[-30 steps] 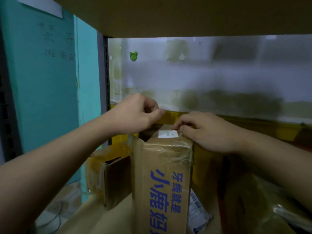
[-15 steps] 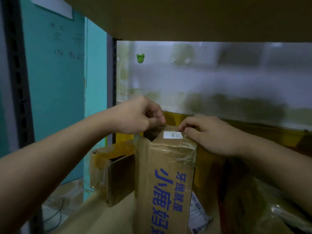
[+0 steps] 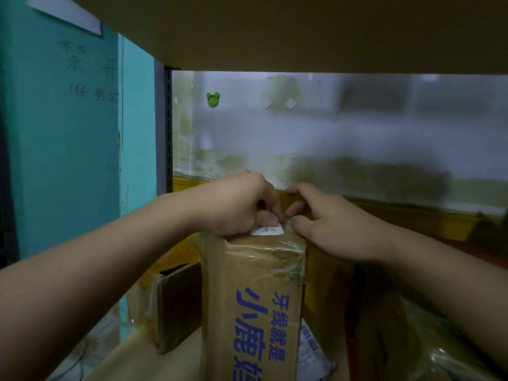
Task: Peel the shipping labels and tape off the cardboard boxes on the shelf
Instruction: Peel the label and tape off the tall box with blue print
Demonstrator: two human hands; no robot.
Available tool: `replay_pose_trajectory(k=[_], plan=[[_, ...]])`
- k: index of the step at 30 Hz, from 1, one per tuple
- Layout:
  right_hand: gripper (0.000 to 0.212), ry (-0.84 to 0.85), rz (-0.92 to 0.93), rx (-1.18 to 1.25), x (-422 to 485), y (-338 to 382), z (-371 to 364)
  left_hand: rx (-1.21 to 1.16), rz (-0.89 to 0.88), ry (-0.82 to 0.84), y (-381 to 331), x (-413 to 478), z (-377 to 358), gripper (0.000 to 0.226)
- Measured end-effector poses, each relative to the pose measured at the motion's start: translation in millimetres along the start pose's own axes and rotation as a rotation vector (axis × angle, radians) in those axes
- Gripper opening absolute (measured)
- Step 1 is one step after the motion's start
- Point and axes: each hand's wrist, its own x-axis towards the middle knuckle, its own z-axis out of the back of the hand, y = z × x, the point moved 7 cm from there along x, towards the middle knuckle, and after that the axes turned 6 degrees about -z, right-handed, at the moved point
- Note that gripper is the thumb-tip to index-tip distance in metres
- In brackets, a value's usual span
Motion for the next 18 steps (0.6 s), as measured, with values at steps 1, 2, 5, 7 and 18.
replay_pose_trajectory(k=[1, 2, 5, 7, 18], plan=[[0.049, -0.001, -0.001, -0.001, 0.5, 0.0, -0.4, 0.028, -0.004, -0.003, -0.1, 0.7, 0.8, 0.008], [0.049, -0.004, -0.001, -0.002, 1.1, 0.1, -0.6, 0.059, -0.016, -0.006, -0.9, 1.9, 1.7, 0.008], [0.048, -0.012, -0.003, -0.012, 2.4, -0.1, -0.8, 0.131, -0.068, 0.008, -6.7, 5.7, 5.0, 0.010], [0.047, -0.005, -0.008, -0.014, 2.4, -0.8, -1.2, 0.174, -0.100, 0.039, -12.2, 8.2, 6.3, 0.011], [0.032, -0.026, -0.001, -0.043, -1.0, -1.2, 0.8, 0.317, -0.159, 0.169, -25.4, 20.6, 1.4, 0.013]])
